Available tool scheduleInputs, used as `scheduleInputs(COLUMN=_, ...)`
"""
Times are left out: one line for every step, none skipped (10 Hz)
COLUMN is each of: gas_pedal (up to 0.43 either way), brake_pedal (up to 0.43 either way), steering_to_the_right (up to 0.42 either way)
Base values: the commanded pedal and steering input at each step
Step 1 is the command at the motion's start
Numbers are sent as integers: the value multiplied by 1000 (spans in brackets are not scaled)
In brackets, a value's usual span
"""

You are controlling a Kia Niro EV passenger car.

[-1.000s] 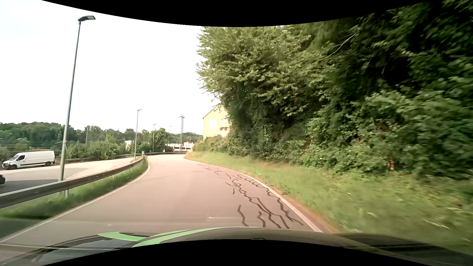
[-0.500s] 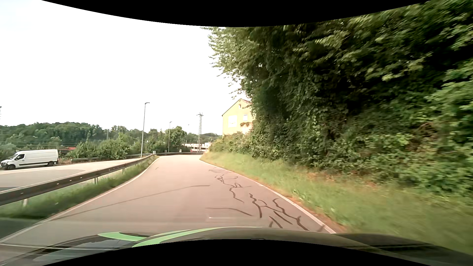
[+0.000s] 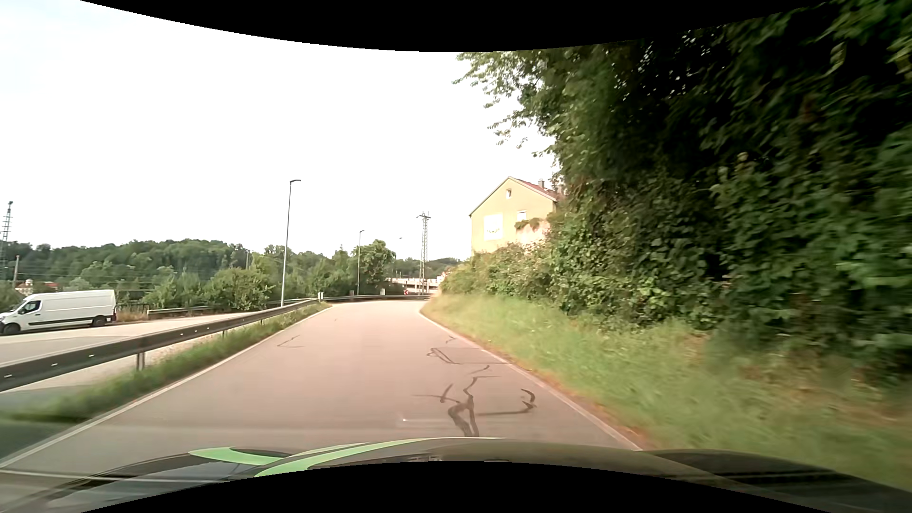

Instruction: Follow the waypoints while adhering to traffic rules and regulations

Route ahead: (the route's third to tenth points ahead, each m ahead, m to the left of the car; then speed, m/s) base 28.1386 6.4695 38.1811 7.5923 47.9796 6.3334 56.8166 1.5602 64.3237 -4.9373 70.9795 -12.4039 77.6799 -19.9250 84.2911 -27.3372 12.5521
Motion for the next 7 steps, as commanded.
scheduleInputs(gas_pedal=0, brake_pedal=0, steering_to_the_right=-75)
scheduleInputs(gas_pedal=0, brake_pedal=0, steering_to_the_right=-72)
scheduleInputs(gas_pedal=0, brake_pedal=0, steering_to_the_right=-67)
scheduleInputs(gas_pedal=0, brake_pedal=0, steering_to_the_right=-65)
scheduleInputs(gas_pedal=0, brake_pedal=6, steering_to_the_right=-62)
scheduleInputs(gas_pedal=0, brake_pedal=18, steering_to_the_right=-55)
scheduleInputs(gas_pedal=0, brake_pedal=30, steering_to_the_right=-51)
